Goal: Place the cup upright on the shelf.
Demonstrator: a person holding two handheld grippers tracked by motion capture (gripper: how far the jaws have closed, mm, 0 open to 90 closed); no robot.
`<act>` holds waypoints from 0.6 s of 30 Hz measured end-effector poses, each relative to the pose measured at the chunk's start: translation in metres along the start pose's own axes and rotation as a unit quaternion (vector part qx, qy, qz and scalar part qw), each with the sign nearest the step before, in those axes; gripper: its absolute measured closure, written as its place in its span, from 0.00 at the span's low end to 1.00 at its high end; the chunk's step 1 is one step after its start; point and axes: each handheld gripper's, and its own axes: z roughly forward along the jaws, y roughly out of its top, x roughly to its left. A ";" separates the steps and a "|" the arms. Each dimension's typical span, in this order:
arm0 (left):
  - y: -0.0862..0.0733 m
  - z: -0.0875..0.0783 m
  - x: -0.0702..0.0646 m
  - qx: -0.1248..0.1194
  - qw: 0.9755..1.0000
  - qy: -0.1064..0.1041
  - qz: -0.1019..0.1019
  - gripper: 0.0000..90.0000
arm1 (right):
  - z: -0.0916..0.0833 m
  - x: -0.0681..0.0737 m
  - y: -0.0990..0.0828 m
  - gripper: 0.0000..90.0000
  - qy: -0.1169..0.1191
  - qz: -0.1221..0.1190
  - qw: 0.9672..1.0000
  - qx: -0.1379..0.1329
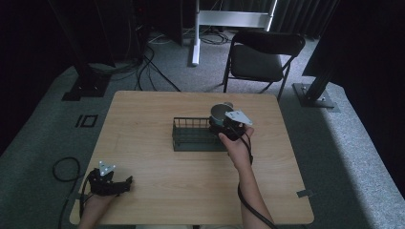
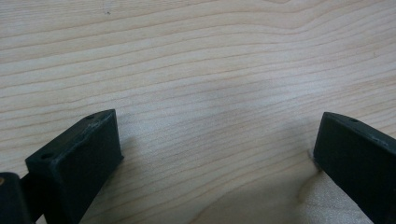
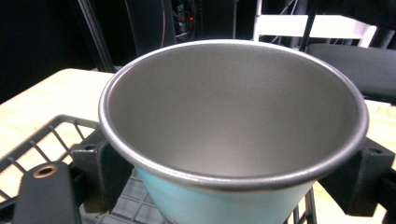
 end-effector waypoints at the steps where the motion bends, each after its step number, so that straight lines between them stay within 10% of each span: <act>1: 0.000 0.000 0.000 0.000 1.000 0.000 0.000 0.02 | 0.001 0.000 -0.002 0.16 0.000 0.001 1.000 0.002; 18: 0.000 0.000 0.000 0.001 1.000 0.000 0.001 0.02 | 0.009 0.003 -0.018 0.16 -0.015 -0.010 1.000 0.012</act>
